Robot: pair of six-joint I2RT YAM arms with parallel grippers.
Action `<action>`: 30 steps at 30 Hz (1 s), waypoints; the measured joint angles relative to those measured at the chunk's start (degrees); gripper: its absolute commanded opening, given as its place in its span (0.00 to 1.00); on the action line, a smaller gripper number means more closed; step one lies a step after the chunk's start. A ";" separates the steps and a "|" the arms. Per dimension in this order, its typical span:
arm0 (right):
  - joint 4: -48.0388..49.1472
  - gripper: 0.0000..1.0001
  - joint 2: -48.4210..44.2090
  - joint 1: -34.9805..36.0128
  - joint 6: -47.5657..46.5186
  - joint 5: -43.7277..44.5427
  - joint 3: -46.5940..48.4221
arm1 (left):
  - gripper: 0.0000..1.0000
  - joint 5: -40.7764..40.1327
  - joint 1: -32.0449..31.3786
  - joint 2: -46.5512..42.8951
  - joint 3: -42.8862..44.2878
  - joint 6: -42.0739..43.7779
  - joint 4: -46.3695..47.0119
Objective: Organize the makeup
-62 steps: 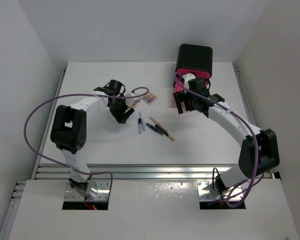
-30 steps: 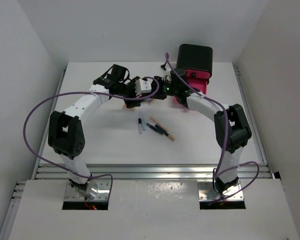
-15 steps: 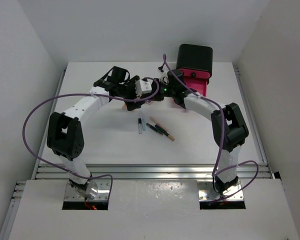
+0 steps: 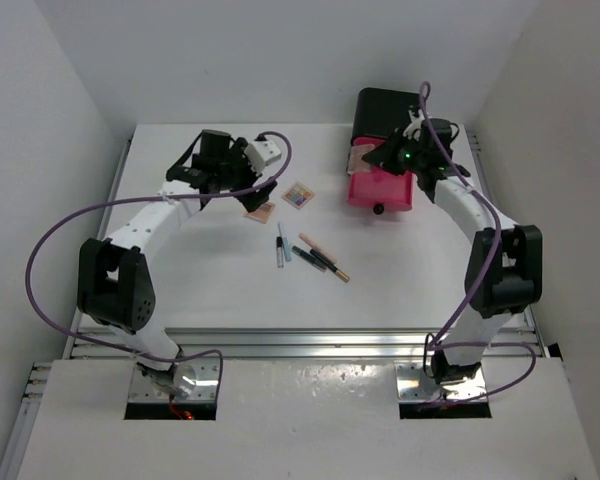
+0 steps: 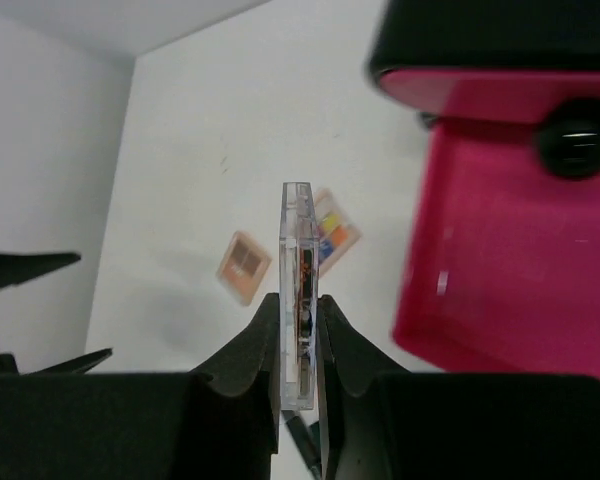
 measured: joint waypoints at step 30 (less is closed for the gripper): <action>-6.62 0.77 15.43 -5.51 -5.81 0.96 5.66 | 1.00 -3.91 1.68 -1.62 -8.57 -3.56 0.11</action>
